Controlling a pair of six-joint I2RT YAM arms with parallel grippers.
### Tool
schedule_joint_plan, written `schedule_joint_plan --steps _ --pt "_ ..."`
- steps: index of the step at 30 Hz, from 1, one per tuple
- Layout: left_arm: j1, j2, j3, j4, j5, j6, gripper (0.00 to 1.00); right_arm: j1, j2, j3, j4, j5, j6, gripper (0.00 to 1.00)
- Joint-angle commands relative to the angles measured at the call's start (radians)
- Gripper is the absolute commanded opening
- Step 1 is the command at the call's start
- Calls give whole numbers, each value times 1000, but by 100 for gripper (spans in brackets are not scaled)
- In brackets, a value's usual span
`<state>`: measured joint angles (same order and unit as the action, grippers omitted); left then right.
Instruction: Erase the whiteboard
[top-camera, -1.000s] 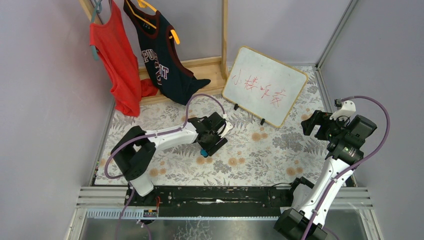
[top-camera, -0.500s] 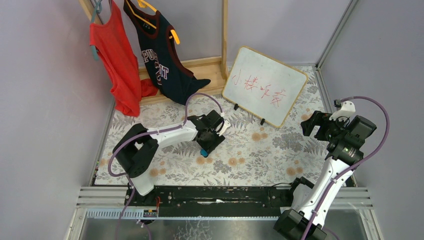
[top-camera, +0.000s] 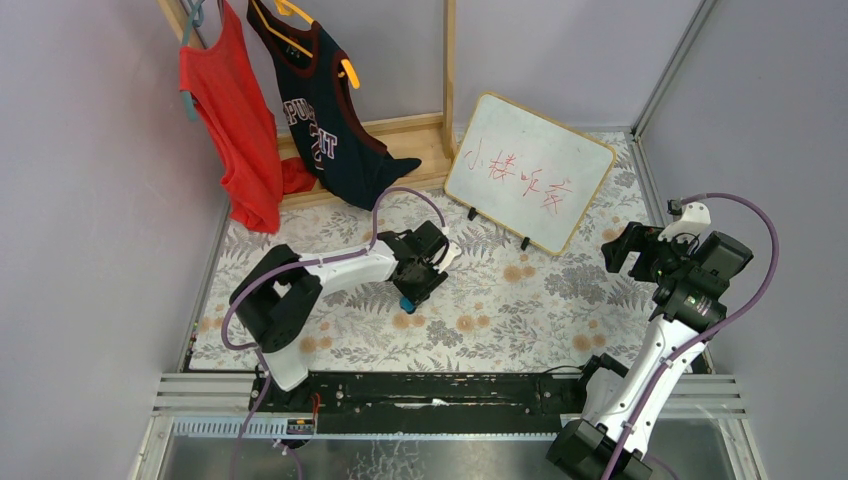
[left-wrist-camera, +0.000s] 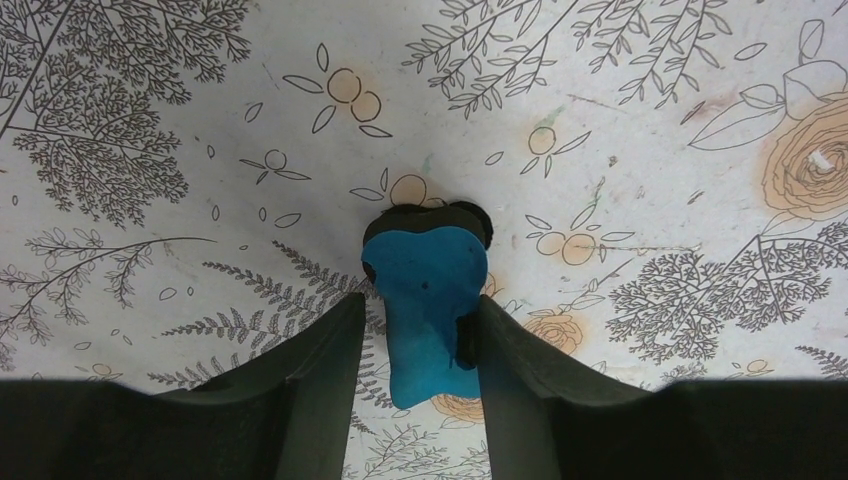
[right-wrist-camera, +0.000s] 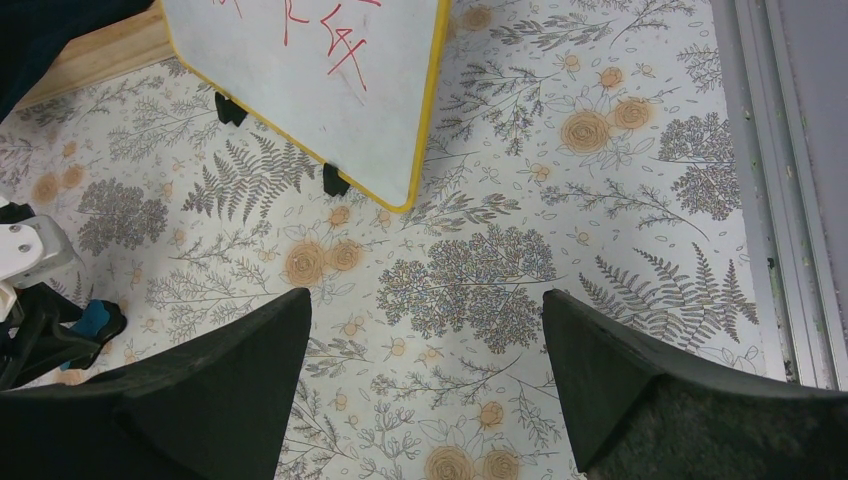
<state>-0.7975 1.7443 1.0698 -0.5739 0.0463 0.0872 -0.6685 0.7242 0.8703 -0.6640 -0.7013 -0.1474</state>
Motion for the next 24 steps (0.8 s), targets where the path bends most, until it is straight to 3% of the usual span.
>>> schedule_joint_plan --steps 1,3,7,13,20,24 --pt "7 13 30 39 20 5 40 0 -11 14 14 -23 -12 92" --pt "7 16 30 39 22 5 31 0 -11 14 14 -23 -11 92" --pt "8 30 43 27 17 -1 1 0 -11 15 12 -22 -11 92" --pt "7 14 62 19 6 -34 0 -1 -10 9 18 4 -4 91" --pt "7 -47 106 45 -55 -102 0 -1 6 -36 87 128 47 76" --pt "6 -72 131 74 -63 -139 0 -1 -9 -59 139 196 -4 72"
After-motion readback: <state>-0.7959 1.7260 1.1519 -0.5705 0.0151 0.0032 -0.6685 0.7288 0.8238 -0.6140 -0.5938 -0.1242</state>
